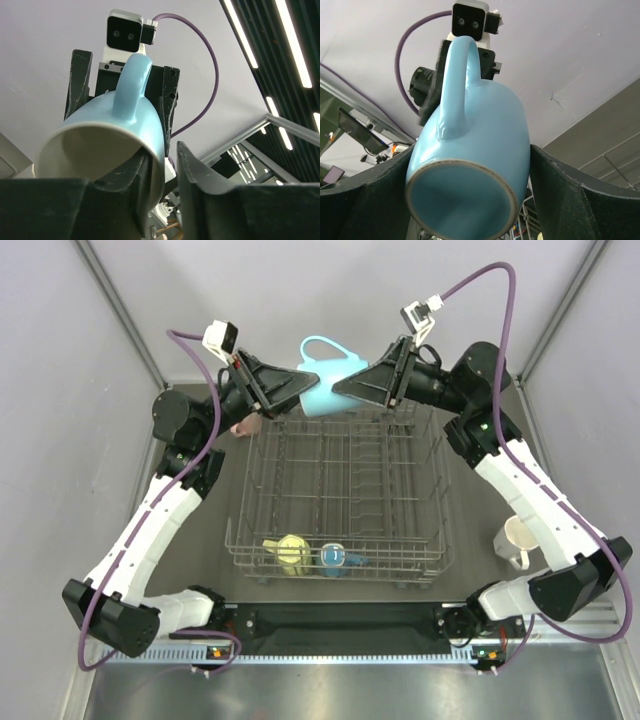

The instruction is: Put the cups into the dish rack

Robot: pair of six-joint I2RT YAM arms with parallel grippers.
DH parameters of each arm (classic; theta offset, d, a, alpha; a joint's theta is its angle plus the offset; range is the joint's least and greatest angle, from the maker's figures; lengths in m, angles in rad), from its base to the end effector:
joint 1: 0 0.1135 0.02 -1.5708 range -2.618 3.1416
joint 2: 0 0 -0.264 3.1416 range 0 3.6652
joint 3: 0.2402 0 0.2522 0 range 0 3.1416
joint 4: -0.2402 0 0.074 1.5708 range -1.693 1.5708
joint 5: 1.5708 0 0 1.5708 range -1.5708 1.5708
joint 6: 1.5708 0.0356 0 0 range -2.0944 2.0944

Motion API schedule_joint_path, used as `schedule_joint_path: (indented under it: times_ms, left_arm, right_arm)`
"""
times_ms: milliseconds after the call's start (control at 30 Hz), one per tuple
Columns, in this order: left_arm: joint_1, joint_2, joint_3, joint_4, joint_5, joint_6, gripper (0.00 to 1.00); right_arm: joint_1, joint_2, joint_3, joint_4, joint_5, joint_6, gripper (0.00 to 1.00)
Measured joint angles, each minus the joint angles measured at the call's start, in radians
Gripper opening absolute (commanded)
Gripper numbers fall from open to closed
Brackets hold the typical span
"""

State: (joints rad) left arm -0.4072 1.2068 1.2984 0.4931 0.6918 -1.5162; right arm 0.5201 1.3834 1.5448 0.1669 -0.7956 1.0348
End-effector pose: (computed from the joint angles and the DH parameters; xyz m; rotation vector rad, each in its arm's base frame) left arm 0.2197 -0.1195 0.4983 0.0506 1.3929 -2.0056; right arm 0.2447 0.1695 0.5034 -0.4299 1.5326 1.7564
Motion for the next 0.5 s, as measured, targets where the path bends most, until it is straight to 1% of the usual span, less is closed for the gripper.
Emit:
schedule_joint_path:
  times_ms: [33,67,133,167,233,300,400,500]
  left_arm:
    - [0.000,0.000,-0.001,0.002,0.003,0.000,0.42]
    - [0.000,-0.002,-0.004,0.004,0.007,0.003,0.61]
    - [0.000,-0.016,-0.018,-0.006,0.015,0.017,0.76]
    - [0.000,-0.029,-0.031,-0.018,0.021,0.028,0.88]
    - [0.000,-0.050,-0.040,-0.072,0.027,0.057,0.93]
    - [0.000,-0.076,-0.041,-0.161,0.031,0.111,0.97]
    - [0.000,-0.115,-0.034,-0.341,0.030,0.219,0.98]
    - [0.001,-0.138,-0.019,-0.537,0.029,0.329,0.98]
  right_arm:
    - [-0.001,0.000,0.000,-0.007,-0.005,-0.004,0.00]
    - [-0.001,0.000,0.000,-0.019,-0.012,-0.013,0.00]
    - [-0.002,0.000,0.000,-0.051,-0.019,-0.032,0.00]
    - [-0.005,0.000,0.000,-0.076,-0.024,-0.047,0.00]
    - [-0.012,0.000,0.000,-0.121,-0.027,-0.085,0.00]
    - [-0.022,-0.005,0.000,-0.192,-0.029,-0.141,0.00]
    - [-0.040,-0.022,0.000,-0.333,-0.027,-0.257,0.00]
    - [-0.052,-0.056,0.000,-0.511,-0.009,-0.412,0.00]
